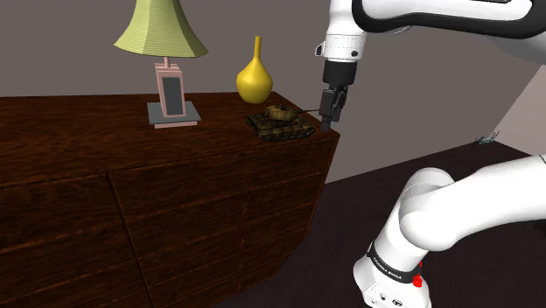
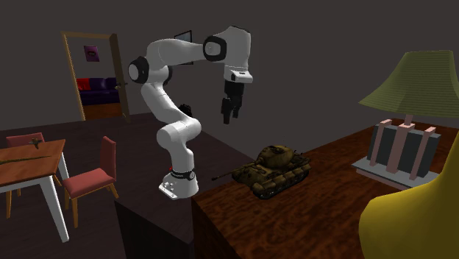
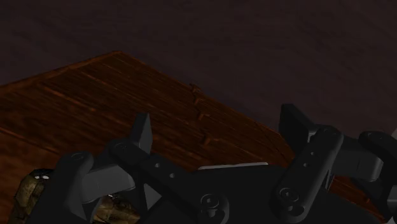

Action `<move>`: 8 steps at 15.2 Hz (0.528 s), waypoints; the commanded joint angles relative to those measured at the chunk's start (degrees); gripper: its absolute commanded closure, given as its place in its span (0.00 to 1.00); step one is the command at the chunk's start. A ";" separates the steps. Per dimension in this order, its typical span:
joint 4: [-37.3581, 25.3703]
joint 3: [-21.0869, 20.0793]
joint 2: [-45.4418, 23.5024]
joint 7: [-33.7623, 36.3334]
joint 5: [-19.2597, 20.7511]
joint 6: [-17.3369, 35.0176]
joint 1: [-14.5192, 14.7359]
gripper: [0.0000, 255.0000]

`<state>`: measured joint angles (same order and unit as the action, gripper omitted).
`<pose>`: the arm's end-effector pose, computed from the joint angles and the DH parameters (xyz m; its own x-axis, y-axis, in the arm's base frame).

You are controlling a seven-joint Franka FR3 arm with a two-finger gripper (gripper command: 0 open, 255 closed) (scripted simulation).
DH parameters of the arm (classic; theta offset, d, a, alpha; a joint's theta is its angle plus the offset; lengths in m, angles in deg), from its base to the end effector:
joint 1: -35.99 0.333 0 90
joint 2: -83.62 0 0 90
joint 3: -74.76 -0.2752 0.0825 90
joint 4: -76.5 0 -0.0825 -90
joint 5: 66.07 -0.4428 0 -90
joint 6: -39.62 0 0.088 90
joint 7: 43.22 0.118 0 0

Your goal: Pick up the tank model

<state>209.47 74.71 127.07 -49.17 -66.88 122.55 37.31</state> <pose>0.3864 0.0111 0.5484 0.9853 0.1287 -0.1127 0.1266 -0.9916 -0.0254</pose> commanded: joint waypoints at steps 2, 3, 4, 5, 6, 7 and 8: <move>0.06 1.98 -0.26 -3.78 0.84 1.23 0.38 0.00; -0.01 4.01 -0.70 -7.51 1.61 2.48 0.86 0.00; -0.23 6.05 -1.30 -11.23 2.28 3.74 1.38 0.00; -0.60 8.10 -2.07 -14.95 2.84 4.98 1.95 0.00; -1.11 10.12 -3.00 -18.69 3.25 6.21 2.54 0.00; -1.77 12.14 -4.09 -22.43 3.53 7.40 3.19 0.00; -2.57 14.13 -5.33 -26.20 3.64 8.55 3.88 0.00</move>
<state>207.45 86.90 122.59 -71.18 -63.44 129.96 40.49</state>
